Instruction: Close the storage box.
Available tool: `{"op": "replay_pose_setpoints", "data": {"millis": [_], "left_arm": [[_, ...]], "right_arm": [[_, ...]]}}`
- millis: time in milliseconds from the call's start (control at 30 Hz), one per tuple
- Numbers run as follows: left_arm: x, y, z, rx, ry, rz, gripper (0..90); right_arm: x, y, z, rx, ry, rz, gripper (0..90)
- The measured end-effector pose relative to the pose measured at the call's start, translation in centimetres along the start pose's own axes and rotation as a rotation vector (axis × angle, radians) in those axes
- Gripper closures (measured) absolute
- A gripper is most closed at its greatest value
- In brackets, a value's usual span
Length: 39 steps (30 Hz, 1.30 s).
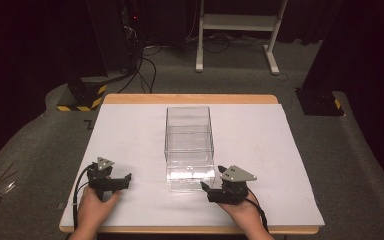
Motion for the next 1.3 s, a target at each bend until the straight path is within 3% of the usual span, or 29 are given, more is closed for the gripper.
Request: {"op": "replay_pose_setpoints", "data": {"millis": [733, 1300], "left_arm": [[0.0, 0.0, 0.0, 0.001, 0.0, 0.0, 0.6], [0.0, 0.0, 0.0, 0.001, 0.0, 0.0, 0.5]], "right_arm": [[-0.7, -0.9, 1.5, 0.031, 0.002, 0.021, 15.8], [-1.5, -2.4, 3.1, 0.063, -0.011, 0.047, 15.8]]}}
Point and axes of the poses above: each handheld gripper's, and its own axes: z roughly forward along the jaws, x roughly out of its underside, y roughly to its left, the point moved 6 cm from there along z, roughly forward along the jaws, and after that the axes turned 3 degrees about -x, right-handed, at the moved point
